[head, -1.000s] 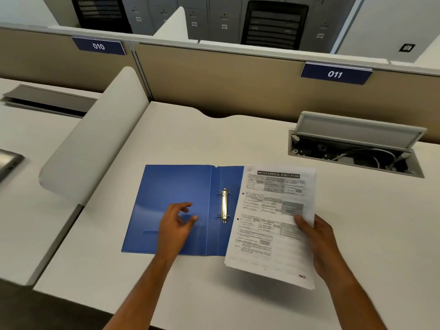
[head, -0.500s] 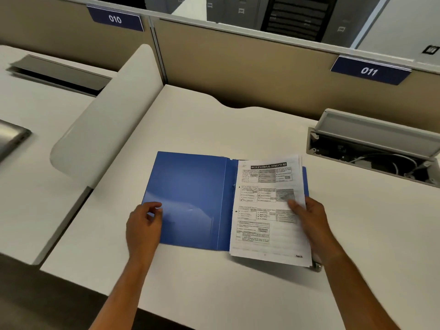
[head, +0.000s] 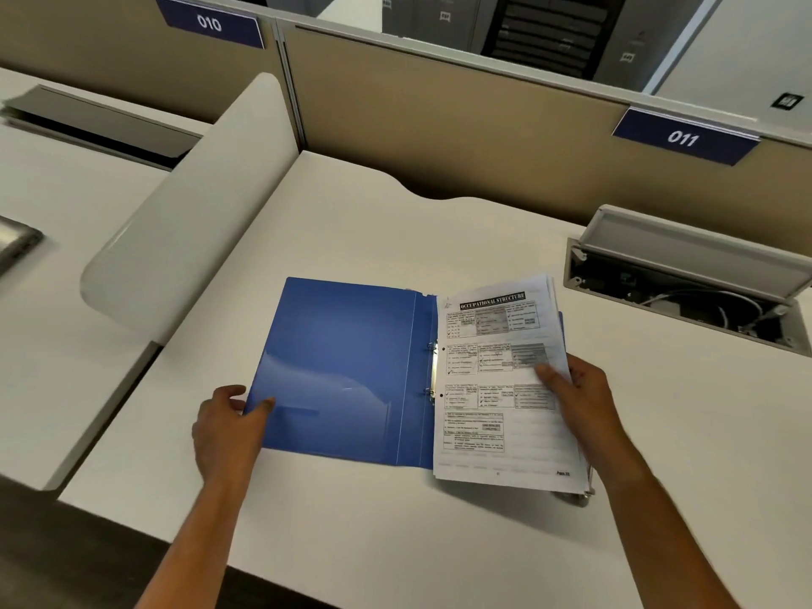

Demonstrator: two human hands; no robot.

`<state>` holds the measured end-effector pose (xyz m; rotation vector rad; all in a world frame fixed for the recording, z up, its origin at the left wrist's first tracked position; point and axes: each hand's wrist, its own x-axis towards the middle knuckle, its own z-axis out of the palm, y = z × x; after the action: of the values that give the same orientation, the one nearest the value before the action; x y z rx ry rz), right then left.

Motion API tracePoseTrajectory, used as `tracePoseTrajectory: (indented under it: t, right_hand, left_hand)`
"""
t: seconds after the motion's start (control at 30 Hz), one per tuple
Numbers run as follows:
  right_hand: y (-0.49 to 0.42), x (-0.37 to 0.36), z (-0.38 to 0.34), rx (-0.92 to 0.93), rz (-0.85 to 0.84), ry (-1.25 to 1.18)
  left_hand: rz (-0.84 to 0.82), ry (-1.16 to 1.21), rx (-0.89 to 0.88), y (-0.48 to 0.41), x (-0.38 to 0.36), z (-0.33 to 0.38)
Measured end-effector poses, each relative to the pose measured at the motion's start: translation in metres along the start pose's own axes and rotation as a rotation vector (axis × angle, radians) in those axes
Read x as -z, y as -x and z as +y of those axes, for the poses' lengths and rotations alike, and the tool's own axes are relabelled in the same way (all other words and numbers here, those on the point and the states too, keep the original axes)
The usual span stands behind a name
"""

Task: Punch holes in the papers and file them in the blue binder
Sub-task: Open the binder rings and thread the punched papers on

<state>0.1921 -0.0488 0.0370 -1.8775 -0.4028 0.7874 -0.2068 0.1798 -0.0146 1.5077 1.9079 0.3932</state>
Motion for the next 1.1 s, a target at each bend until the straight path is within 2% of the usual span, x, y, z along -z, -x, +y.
tracePoseTrajectory:
  t: [0.23,0.53,0.83,1.1]
  right_hand:
    - [-0.005,-0.005,-0.004,0.002,0.012,0.02]
    - [-0.014,-0.004,-0.005,-0.024,0.055,0.002]
    - [-0.013,-0.011,-0.01,-0.019,0.016,0.023]
    - [-0.012,0.002,-0.009,-0.016,0.06,0.045]
  left_hand:
    - [0.002,-0.09,0.032,0.004,-0.006,0.005]
    - [0.015,-0.32,0.031,0.014,-0.016,0.014]
    - [0.004,-0.282,0.052,0.004,-0.017,0.013]
    - [-0.01,-0.253,0.072,-0.001,-0.017,0.013]
